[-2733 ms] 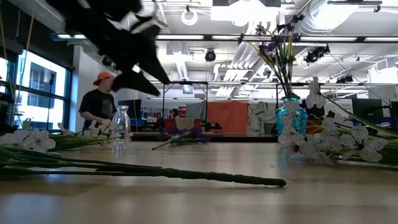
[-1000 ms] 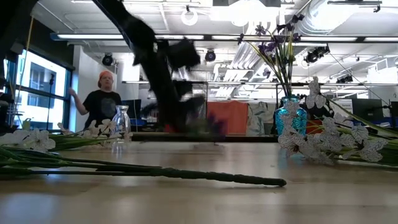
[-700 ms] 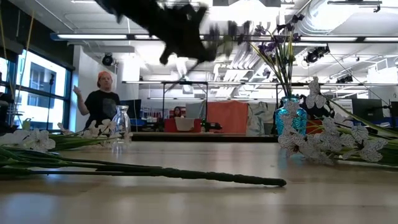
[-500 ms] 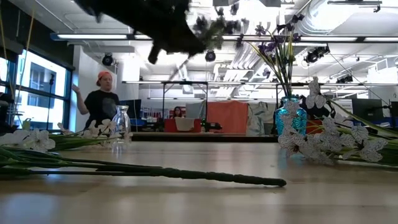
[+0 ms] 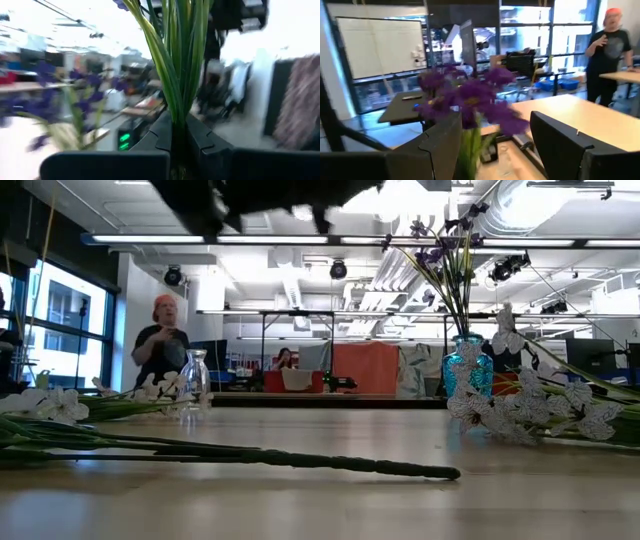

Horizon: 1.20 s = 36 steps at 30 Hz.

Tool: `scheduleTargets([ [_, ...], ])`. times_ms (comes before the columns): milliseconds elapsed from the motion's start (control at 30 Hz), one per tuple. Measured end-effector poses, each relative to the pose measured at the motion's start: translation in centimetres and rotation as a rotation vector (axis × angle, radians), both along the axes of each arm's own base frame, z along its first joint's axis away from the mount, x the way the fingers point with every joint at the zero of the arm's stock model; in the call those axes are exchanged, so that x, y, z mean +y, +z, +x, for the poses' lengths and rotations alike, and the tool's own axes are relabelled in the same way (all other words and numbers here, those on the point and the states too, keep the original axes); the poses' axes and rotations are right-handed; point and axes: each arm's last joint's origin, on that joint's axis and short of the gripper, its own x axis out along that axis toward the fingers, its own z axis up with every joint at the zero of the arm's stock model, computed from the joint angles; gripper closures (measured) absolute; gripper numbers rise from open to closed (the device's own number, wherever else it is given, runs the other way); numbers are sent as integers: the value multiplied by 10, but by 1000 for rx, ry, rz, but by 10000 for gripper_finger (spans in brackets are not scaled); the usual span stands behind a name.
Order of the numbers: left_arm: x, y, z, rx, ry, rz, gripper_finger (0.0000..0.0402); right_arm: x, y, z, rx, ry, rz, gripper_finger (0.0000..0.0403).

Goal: Sort flowers into vase by color
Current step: Put the purple flowers into the blue flower vase

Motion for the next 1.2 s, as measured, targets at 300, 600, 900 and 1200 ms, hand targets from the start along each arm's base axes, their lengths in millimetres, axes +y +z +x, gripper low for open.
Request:
scheduleTargets([
  [300,34,-15,74,-188,-113,96,401,0,1,0,2,-14,-29,171],
  [600,67,-30,114,-215,-40,50,393,0,3,-1,-7,-17,-61,171],
  [900,93,-42,122,-121,82,30,391,0,6,-1,-15,-24,-128,171],
  [1200,99,-68,136,-141,39,-55,396,0,6,-1,-14,-24,-130,171],
])
